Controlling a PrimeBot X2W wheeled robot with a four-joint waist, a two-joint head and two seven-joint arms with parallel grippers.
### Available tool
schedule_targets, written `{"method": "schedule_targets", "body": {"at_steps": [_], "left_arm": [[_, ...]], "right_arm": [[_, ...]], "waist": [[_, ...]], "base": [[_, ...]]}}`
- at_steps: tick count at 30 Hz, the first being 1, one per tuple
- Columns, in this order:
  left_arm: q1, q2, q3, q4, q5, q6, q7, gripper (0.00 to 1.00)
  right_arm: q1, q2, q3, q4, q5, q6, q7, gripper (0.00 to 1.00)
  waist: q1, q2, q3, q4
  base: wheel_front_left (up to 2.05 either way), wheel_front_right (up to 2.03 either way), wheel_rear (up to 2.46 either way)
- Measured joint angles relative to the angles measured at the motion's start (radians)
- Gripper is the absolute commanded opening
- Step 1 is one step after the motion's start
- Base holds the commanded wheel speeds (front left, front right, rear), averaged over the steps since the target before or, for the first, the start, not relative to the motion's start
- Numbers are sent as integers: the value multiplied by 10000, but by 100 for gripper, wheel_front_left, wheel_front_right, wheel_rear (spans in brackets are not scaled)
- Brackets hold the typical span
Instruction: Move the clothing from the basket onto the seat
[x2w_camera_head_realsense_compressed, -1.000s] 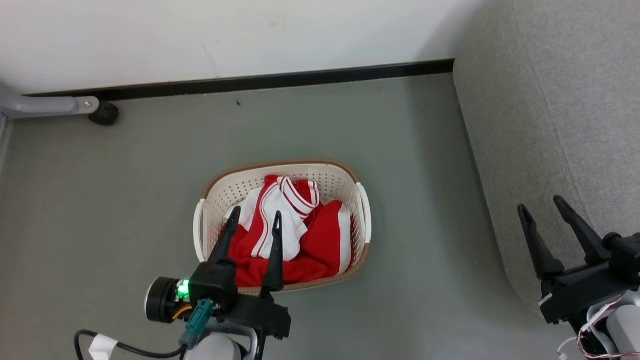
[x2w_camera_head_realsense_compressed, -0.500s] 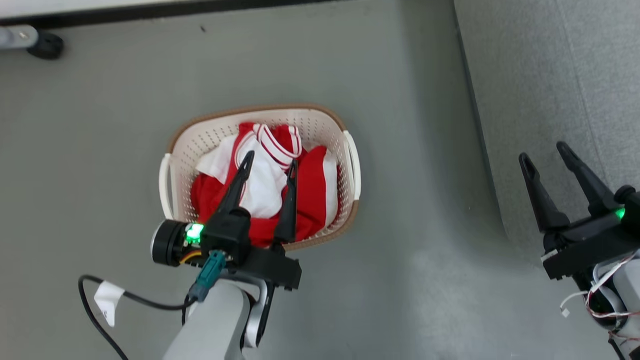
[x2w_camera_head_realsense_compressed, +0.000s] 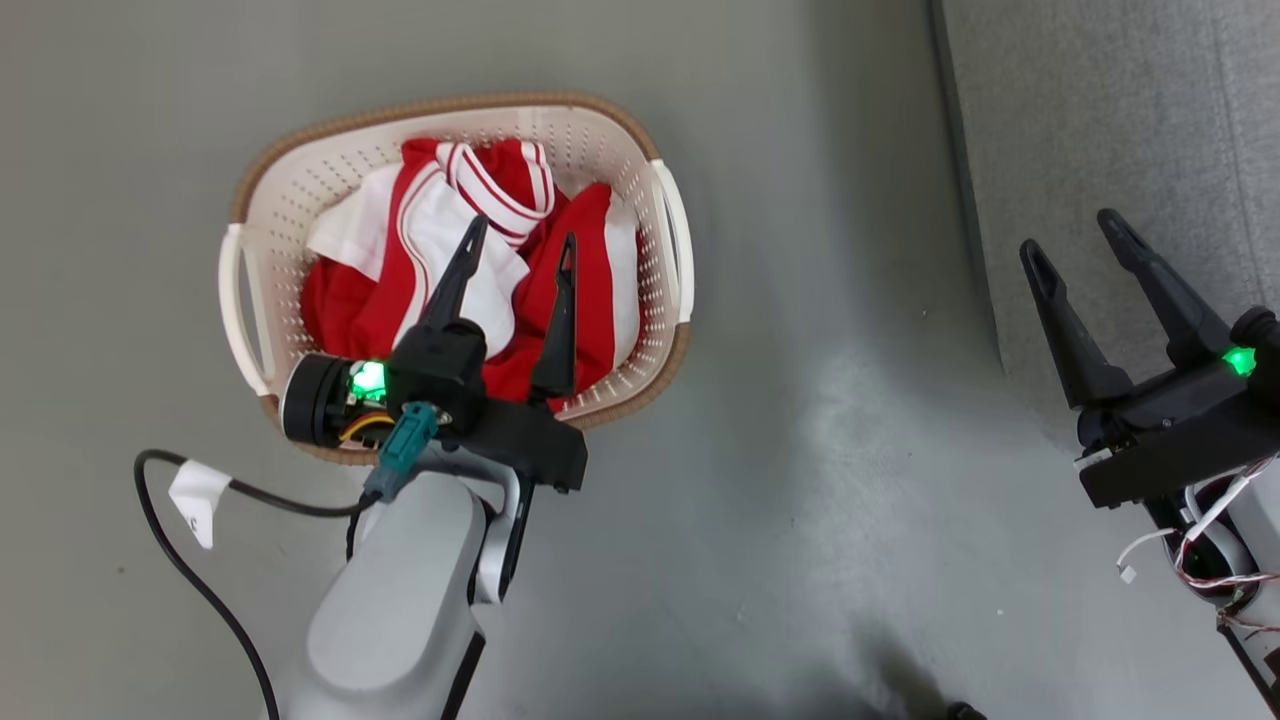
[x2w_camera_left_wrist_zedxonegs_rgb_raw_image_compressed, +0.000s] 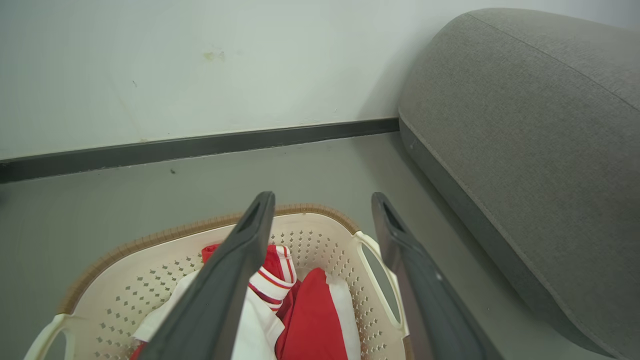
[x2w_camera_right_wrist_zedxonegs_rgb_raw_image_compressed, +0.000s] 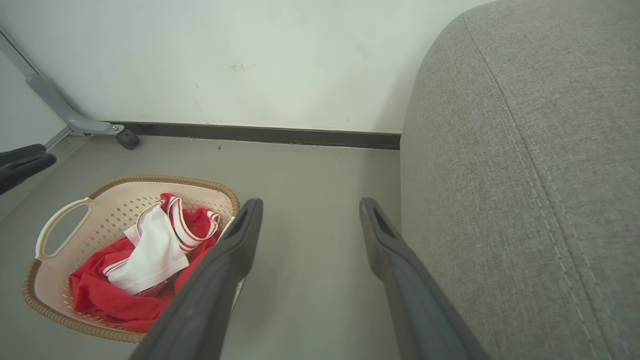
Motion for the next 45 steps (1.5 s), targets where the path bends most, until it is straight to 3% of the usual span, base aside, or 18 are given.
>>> {"method": "schedule_targets", "body": {"at_steps": [27,45], "left_arm": [[-2068,-31,151,1590,-1231,0,-2,100],[-3499,-56,1396,3007,-903,0,-2,100]], "right_arm": [[-985,-966,834,-1087,364,0,-2,100],[-1290,-1361,926,-1676,512,0,-121,100]], "waist": [[-1,0,2341,-87],[-2,-2,3476,0]], "base": [[0,0,0],[0,0,0]]}}
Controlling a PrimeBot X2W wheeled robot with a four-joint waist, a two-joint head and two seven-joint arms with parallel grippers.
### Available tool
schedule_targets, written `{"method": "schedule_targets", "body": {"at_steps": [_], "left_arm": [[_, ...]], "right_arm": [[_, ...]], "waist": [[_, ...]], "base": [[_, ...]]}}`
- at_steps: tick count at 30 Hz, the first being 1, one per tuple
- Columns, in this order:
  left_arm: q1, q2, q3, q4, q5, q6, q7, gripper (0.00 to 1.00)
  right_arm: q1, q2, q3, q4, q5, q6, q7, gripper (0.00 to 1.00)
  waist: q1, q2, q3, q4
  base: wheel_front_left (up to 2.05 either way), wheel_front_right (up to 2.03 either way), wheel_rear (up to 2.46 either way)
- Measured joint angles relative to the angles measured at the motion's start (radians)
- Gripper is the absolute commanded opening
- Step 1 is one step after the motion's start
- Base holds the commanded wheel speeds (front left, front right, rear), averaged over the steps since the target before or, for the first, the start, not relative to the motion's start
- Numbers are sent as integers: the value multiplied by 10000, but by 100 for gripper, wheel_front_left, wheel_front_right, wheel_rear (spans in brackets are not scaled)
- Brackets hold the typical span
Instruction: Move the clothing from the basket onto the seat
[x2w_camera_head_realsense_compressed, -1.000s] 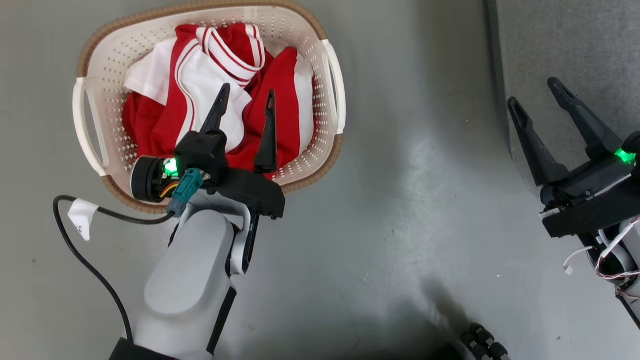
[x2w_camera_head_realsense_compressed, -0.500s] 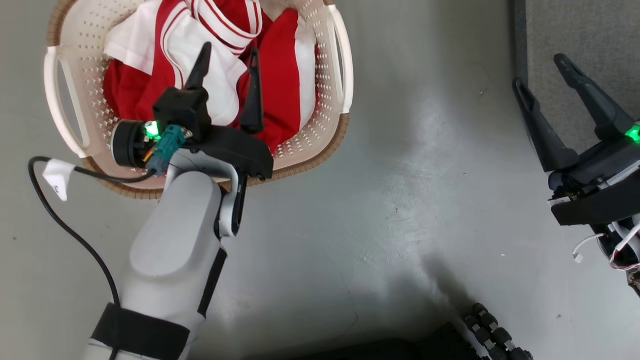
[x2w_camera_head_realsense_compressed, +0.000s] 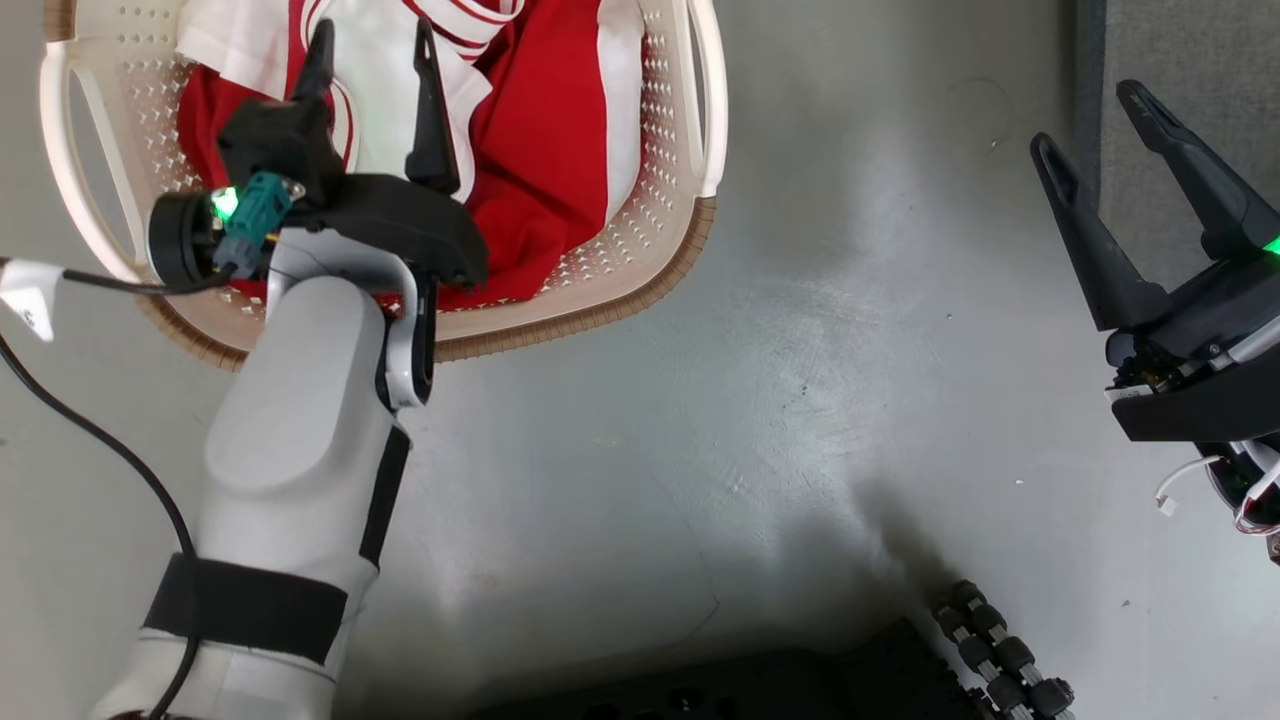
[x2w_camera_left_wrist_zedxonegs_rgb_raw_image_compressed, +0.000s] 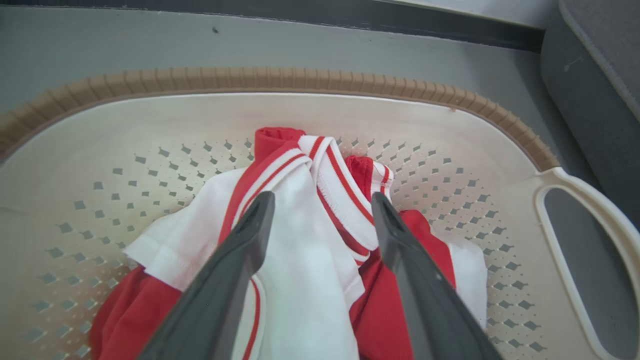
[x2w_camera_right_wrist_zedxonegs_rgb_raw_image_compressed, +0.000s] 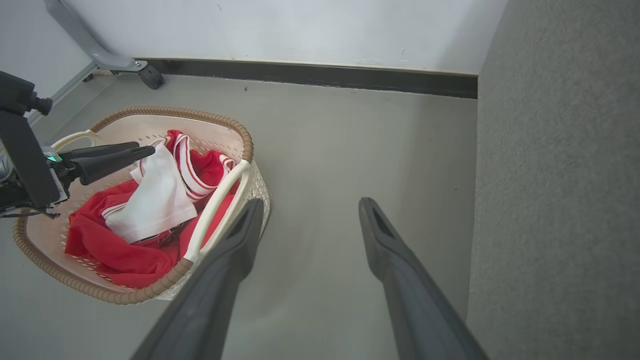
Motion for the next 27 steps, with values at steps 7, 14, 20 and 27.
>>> {"method": "schedule_targets", "body": {"at_steps": [7,14,20,27], "left_arm": [[-431,-25,21,341,171,0,0,100],[-895,-48,270,836,612,0,0,100],[-1157,-58,366,1239,696,0,0,100],[-1224,-56,449,1852,867,0,0,100]], "right_arm": [[-25,-31,102,-40,12,0,-8,100],[-68,-27,161,-140,88,0,-8,100],[-145,-19,276,-190,105,10,-8,100],[-237,0,374,-184,167,59,-8,100]], "waist": [[1,1,167,10],[1,0,356,-45],[1,0,549,-117],[1,0,653,-244]], "base": [[0,0,0],[0,0,0],[0,0,0],[0,0,0]]}}
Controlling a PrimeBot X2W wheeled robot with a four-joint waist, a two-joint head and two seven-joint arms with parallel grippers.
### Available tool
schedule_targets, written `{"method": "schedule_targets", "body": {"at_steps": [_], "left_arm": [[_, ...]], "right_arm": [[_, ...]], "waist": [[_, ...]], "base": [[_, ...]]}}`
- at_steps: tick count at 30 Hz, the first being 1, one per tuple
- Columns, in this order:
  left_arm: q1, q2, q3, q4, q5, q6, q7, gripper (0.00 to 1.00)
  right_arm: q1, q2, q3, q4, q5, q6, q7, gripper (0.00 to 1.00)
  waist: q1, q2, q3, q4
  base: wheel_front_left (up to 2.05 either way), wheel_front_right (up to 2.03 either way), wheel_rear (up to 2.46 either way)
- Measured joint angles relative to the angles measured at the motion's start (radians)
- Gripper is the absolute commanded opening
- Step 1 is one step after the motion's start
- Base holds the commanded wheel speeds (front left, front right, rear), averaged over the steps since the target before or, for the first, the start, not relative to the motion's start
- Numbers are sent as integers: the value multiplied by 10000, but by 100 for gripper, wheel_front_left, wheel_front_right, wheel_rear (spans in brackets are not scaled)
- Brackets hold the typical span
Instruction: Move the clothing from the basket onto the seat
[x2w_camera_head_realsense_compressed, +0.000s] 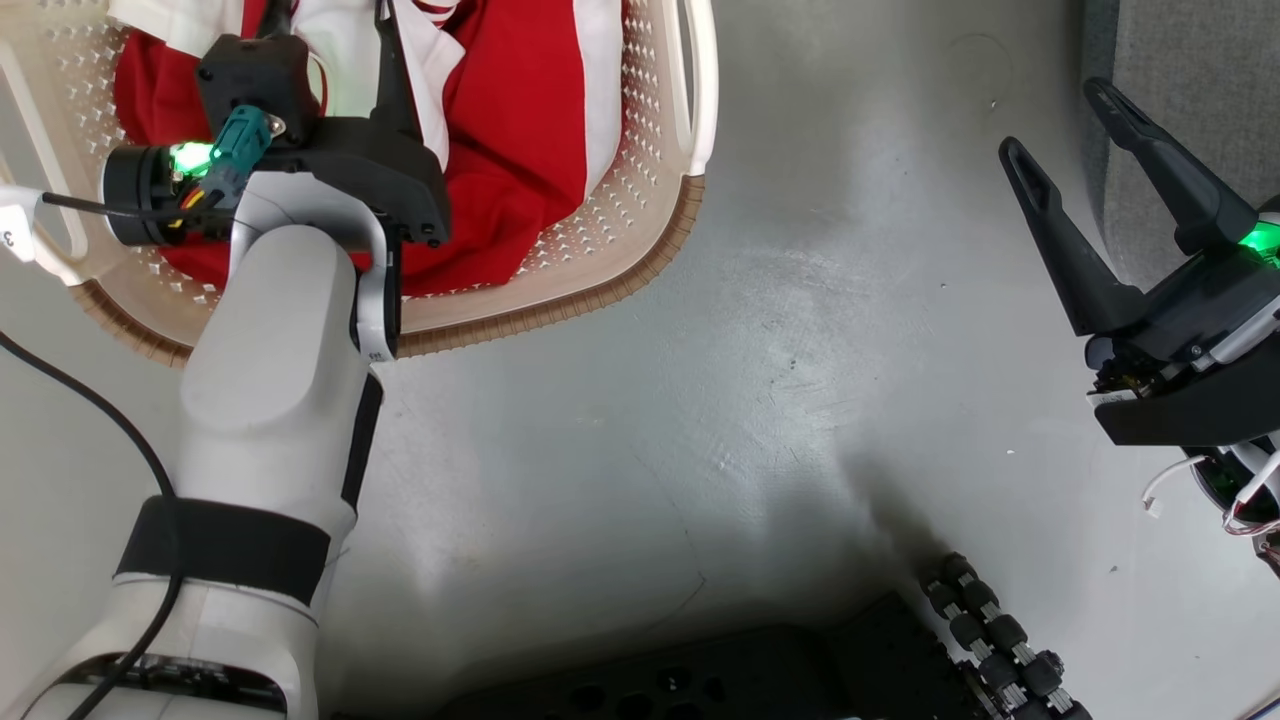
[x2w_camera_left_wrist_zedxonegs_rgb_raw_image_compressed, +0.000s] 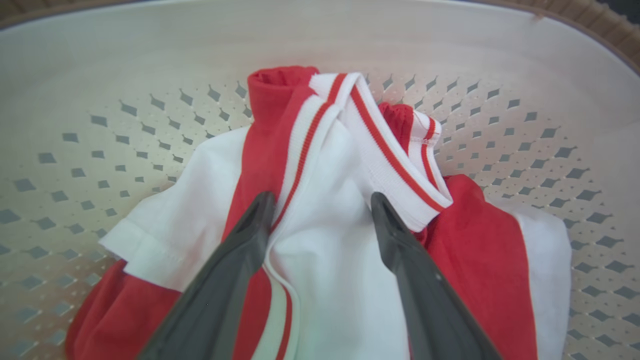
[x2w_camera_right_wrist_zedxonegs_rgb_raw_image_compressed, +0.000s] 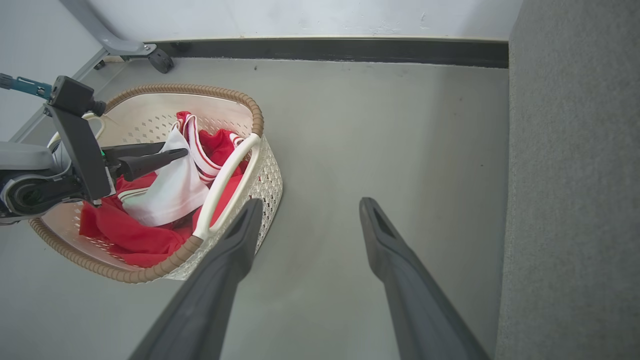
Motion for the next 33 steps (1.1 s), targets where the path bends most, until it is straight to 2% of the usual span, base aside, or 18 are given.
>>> {"method": "schedule_targets", "body": {"at_steps": [10,12,15,17,18,20,21,26,33], "left_arm": [[-628,2,244,796,502,0,0,100],[-677,0,261,913,527,0,0,84],[-801,0,261,1101,642,0,0,50],[-872,0,270,1206,679,0,0,33],[-891,0,288,1266,688,0,0,33],[-955,0,328,1384,688,0,0,7],[-988,2,334,1407,688,0,0,0],[-891,2,330,1390,297,0,0,0],[-143,2,182,982,-784,0,0,0]], "right_arm": [[-80,10,50,-44,98,23,-2,100],[-115,23,69,-44,100,23,-2,100],[-165,71,71,-46,165,23,-2,100],[-199,109,81,-48,182,23,-2,100],[-219,128,86,-48,184,23,-2,100],[-243,151,86,-48,184,23,-2,100],[-255,161,92,-48,188,25,-2,100],[-368,295,196,190,190,29,-2,100],[-320,370,307,579,288,67,25,100]], "waist": [[0,0,78,-95],[0,0,102,-127],[0,0,138,-183],[0,0,162,-226],[0,0,174,-248],[0,0,196,-290],[0,0,206,-310],[0,1,96,-373],[1,1,-372,-316]], "base": [[0,0,0],[0,0,0],[0,0,0],[0,0,0],[0,0,0],[0,0,0],[0,0,0],[0,0,0],[0,0,0]]}}
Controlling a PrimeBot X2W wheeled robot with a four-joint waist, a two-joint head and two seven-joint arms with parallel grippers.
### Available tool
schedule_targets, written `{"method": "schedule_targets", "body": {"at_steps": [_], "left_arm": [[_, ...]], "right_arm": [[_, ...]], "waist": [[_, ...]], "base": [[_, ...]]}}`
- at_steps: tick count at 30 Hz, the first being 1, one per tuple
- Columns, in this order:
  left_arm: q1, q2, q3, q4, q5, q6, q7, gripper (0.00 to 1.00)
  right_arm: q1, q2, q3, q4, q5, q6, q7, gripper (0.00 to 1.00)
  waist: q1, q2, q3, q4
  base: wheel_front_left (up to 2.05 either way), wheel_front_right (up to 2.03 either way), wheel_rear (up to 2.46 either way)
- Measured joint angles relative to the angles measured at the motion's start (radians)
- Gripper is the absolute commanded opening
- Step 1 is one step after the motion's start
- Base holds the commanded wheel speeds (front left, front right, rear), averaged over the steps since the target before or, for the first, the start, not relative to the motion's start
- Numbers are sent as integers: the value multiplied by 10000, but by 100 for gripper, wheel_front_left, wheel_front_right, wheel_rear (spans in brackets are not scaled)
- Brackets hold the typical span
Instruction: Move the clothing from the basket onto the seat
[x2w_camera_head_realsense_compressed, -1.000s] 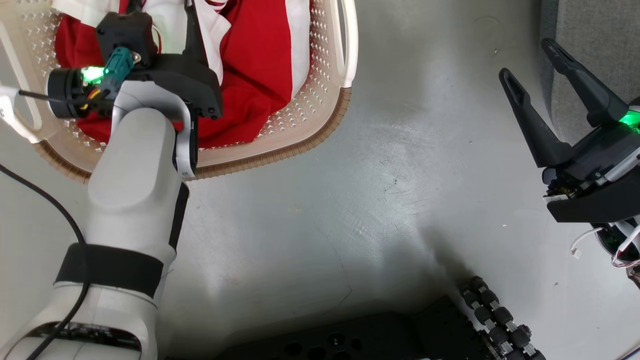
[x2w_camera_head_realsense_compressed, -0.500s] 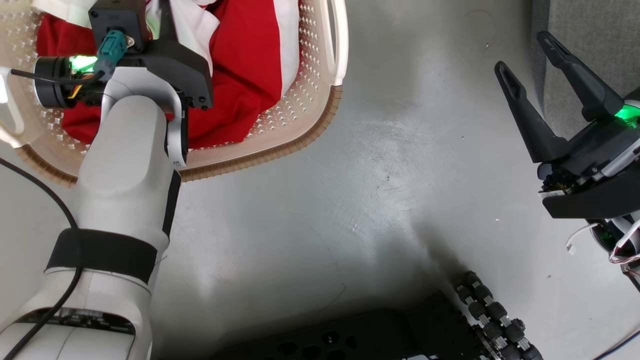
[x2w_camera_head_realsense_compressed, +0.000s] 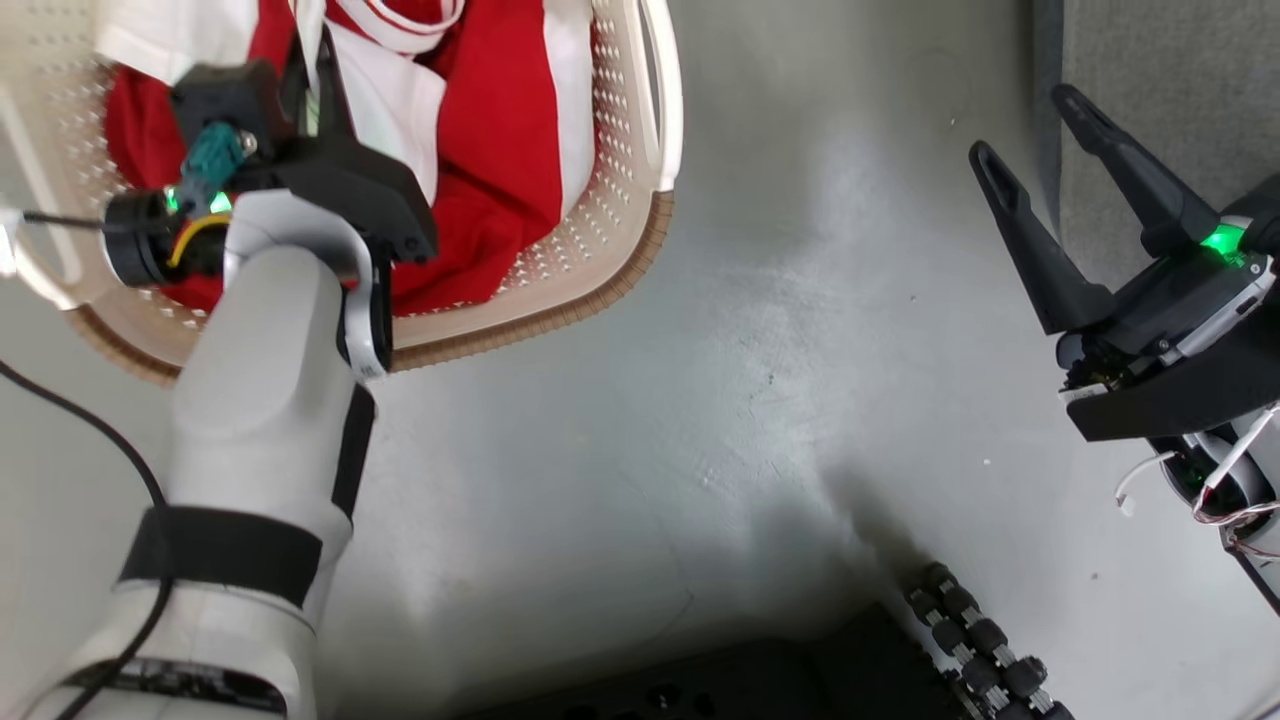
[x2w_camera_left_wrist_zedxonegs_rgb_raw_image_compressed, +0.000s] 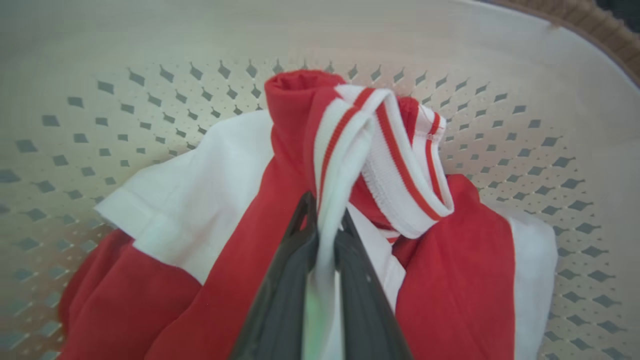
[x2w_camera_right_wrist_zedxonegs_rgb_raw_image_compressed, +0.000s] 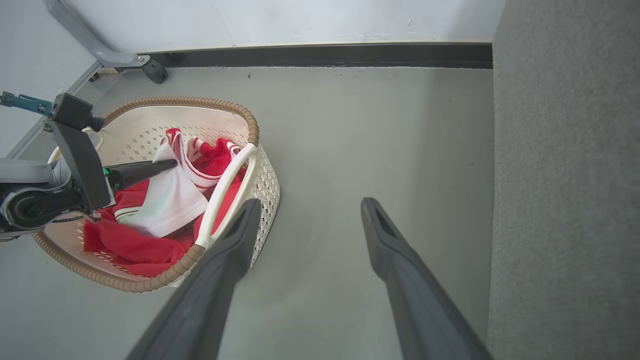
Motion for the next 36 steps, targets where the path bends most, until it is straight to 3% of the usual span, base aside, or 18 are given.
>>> {"method": "schedule_targets", "body": {"at_steps": [18,36], "left_arm": [[2462,2,-1563,-2592,-2414,2,0,0],[4699,6,-1622,-5005,-2569,2,2,0]], "right_arm": [[1007,-109,-732,823,259,-46,29,100],[2475,322,-1381,1302,232,-46,31,100]], "waist": [[-3,-3,-2130,850],[-3,-2,-4694,2061]], "base": [[0,0,0],[0,0,0]]}}
